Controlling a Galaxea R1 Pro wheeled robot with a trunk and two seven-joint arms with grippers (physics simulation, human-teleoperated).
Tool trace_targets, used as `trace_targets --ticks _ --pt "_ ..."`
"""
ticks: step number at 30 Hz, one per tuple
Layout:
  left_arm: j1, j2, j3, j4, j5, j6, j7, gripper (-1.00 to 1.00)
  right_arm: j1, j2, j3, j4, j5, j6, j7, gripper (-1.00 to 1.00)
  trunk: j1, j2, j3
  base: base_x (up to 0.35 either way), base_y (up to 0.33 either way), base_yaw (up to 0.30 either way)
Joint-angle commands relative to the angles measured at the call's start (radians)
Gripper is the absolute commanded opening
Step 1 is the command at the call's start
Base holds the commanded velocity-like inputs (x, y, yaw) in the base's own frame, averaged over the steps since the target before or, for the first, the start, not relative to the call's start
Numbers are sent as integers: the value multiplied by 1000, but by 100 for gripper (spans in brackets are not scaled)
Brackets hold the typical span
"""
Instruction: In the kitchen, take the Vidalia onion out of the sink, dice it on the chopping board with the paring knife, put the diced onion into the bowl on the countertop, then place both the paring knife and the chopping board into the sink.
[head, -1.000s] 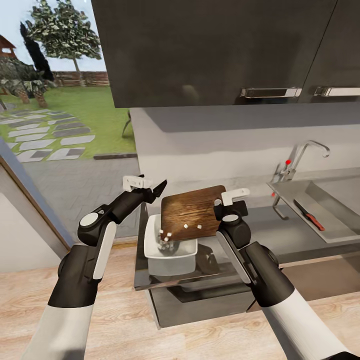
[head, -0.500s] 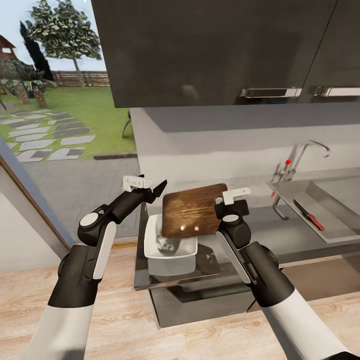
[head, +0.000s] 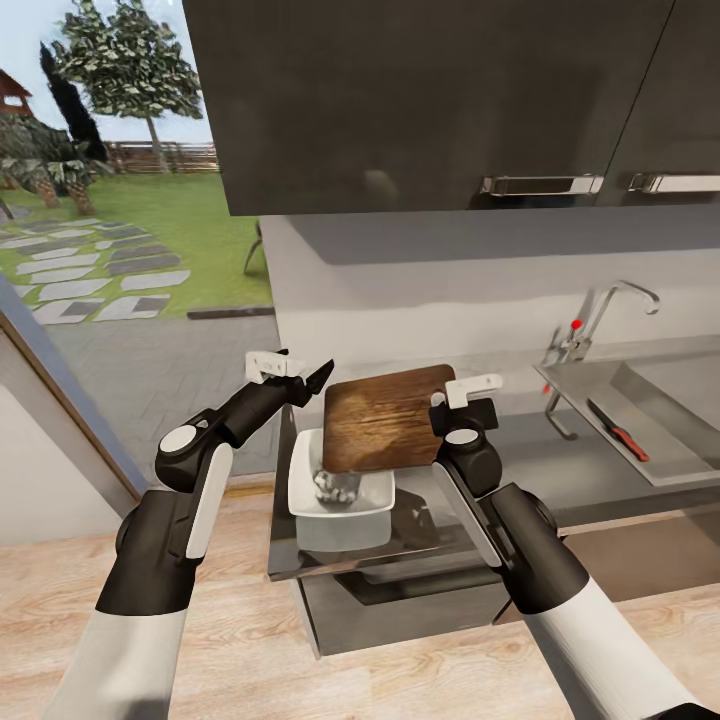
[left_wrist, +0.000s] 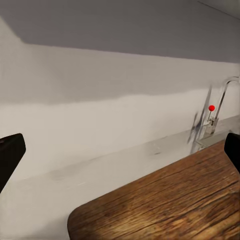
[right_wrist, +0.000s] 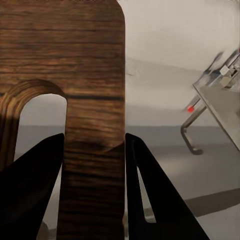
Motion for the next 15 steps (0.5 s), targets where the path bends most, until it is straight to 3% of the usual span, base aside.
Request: trace_targets --ticks 1,15 --pt "-1 0 1 -1 10 9 -1 100 -1 0 1 -1 -9 3 -10 -100 1 -2 -2 0 0 0" --pt "-1 0 1 -1 9 10 -1 100 -12 1 1 -1 -9 -3 -11 -100 1 -2 -2 0 0 0"
